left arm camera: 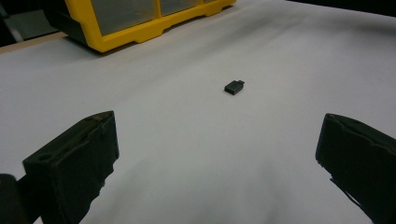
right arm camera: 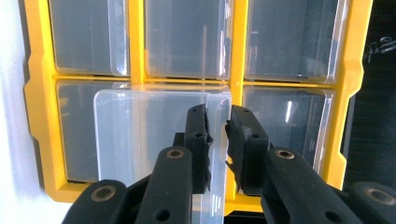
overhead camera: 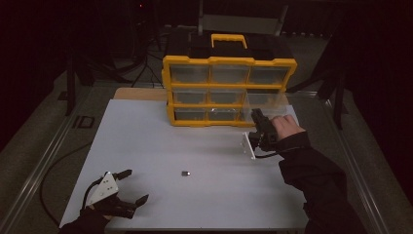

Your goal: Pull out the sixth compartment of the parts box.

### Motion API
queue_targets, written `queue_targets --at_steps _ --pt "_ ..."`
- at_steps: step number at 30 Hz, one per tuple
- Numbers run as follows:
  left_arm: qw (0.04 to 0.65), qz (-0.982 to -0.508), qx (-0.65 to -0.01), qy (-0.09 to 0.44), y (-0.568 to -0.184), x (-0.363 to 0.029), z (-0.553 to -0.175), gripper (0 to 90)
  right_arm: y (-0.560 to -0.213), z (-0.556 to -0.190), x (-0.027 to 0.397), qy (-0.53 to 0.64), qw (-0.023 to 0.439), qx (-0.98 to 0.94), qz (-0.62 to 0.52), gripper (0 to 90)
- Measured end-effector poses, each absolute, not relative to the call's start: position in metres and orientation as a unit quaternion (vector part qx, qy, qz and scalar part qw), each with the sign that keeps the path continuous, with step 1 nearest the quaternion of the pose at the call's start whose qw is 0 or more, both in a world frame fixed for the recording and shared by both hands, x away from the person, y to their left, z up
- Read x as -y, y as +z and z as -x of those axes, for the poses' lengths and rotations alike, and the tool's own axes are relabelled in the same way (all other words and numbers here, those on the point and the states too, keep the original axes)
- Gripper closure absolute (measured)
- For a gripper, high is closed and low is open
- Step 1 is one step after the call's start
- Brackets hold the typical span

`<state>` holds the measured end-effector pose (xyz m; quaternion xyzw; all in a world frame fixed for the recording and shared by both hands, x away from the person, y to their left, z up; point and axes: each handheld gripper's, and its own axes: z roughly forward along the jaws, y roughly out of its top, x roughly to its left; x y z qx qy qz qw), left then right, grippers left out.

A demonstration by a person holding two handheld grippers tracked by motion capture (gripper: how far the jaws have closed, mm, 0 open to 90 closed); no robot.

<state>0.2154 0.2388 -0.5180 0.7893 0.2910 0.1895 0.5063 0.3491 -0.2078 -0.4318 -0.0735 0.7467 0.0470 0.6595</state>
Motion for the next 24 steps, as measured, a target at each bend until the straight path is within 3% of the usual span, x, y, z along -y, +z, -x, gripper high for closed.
queue_targets --at_steps 2,5,9,18,24 --pt "0.507 -0.789 -0.291 0.19 -0.518 -0.239 -0.215 0.0 -0.43 -0.35 0.208 0.053 0.656 -0.75 0.071 74.5" --pt "0.507 -0.789 -0.291 0.19 -0.518 -0.239 -0.215 0.0 -0.43 -0.35 0.208 0.057 0.642 -0.762 0.059 58.3" --pt "0.507 -0.789 -0.291 0.19 -0.518 -0.239 -0.215 0.0 -0.427 -0.35 0.207 0.077 0.627 -0.775 0.024 43.0" --pt "0.506 -0.789 -0.291 0.191 -0.518 -0.239 -0.215 0.0 -0.417 -0.348 0.209 0.128 0.604 -0.786 -0.035 30.2" --pt "0.506 -0.789 -0.291 0.191 -0.518 -0.239 -0.215 0.0 -0.408 -0.347 0.208 0.192 0.556 -0.801 -0.112 17.5"
